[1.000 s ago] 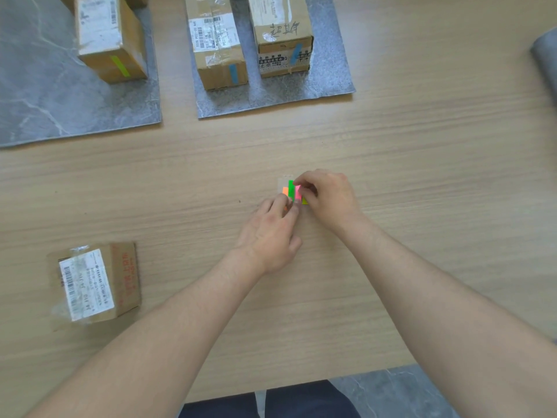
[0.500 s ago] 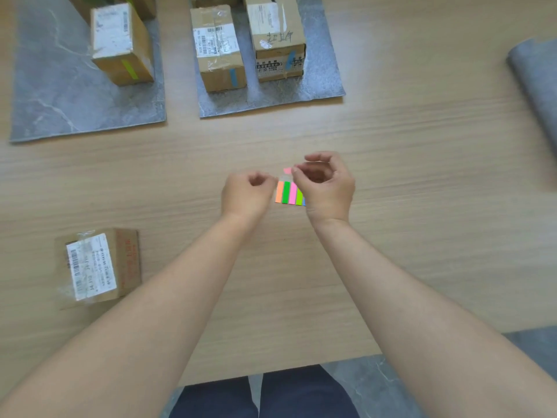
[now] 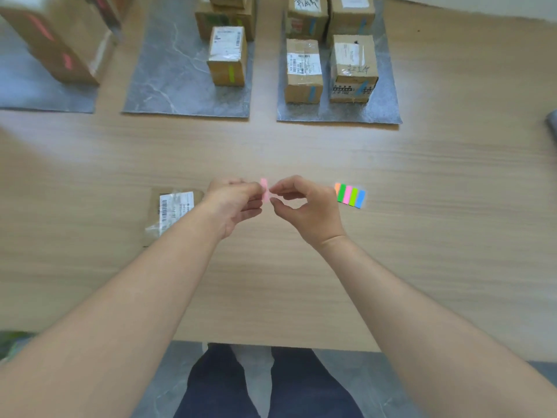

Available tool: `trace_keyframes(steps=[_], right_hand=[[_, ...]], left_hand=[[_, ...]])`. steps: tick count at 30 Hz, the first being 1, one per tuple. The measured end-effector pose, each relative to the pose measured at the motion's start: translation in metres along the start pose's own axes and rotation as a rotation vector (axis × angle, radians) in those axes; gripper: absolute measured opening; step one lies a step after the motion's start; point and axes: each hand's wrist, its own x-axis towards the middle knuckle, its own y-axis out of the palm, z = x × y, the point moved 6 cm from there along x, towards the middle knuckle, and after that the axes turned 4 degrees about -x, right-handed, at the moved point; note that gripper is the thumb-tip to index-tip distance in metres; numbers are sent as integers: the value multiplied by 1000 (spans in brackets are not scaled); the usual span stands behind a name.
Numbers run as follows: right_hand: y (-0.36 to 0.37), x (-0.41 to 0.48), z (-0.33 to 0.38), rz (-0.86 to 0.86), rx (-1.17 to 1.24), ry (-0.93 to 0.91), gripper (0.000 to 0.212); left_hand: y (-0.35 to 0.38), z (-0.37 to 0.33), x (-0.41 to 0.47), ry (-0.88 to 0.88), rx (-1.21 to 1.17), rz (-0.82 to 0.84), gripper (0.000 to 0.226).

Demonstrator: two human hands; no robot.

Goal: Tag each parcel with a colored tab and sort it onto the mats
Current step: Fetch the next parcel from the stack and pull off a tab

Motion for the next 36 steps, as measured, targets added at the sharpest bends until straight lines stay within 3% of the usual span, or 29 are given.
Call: trace_keyframes(steps=[7,11,19,23,27,30,33,36], right_hand=[[70,-33,43,-135,-18,86,24],[101,-58,64,-163,-41,129,27],[156,-86,80,30,-293,62,45],[183,-89,75,215,-515,-16,56],[199,-83,64,293,-662,-112,62],[201,-82,58,213,-648,-104,59],[204,-81,66,128,-623,-190,39],[207,-78,63,138,-600,-152,26]], left_hand=[[-102,11,-26,289,44,-117,17],[-150,27,-40,342,145,-123,9],[-193,70,-41,395,245,-64,3],[-198,96,-28,420,294,-116,5],[-197,113,-11,406,253,-157,6],[-195,116,-3,411,219,-144,8],[-195,117,-2,422,243,-171,10],[-193,115,-5,427,268,-218,11]])
